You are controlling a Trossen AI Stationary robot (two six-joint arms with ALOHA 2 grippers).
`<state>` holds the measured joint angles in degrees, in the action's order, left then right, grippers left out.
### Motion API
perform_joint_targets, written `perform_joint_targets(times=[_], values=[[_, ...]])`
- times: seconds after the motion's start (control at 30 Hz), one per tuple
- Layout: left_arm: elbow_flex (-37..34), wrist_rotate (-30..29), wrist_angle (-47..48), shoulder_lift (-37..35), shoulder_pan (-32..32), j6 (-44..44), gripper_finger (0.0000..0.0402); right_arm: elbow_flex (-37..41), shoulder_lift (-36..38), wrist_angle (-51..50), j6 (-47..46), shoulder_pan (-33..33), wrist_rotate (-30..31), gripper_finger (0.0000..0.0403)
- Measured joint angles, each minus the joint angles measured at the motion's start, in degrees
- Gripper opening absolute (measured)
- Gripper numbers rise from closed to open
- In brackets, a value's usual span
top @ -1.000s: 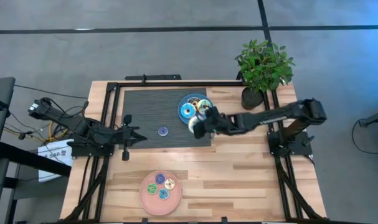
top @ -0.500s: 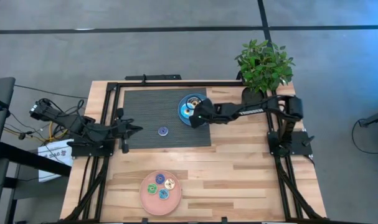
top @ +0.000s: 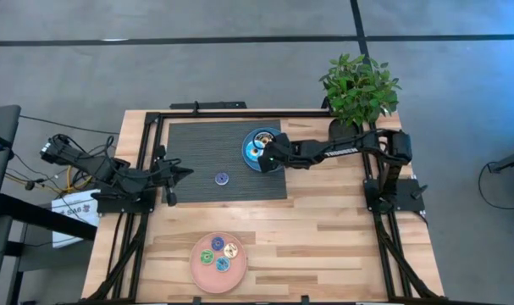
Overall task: Pick & Place donuts
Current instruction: Put the large white donut on the blue plate
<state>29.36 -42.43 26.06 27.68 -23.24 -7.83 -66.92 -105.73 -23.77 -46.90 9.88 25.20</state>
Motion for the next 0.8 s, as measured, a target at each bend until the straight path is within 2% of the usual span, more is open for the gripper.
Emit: perform_joint_targets(times=[0.13,0.27,0.8], values=[[0.0,-0.5,0.0,0.0,0.0,-0.4,0.0000,0.0,-0.1,-1.2,0.6,-0.1,-0.9,0.0237],[0.0,-1.3,0.0,0.0,0.0,-0.8,0.0000,0.0,-0.1,-1.6,1.1,-0.1,-1.3,0.0253],[0.0,-0.6,0.0,0.0,0.0,-1.3,0.0000,0.0,-0.3,-2.7,5.2,-0.5,-2.5,0.0256]])
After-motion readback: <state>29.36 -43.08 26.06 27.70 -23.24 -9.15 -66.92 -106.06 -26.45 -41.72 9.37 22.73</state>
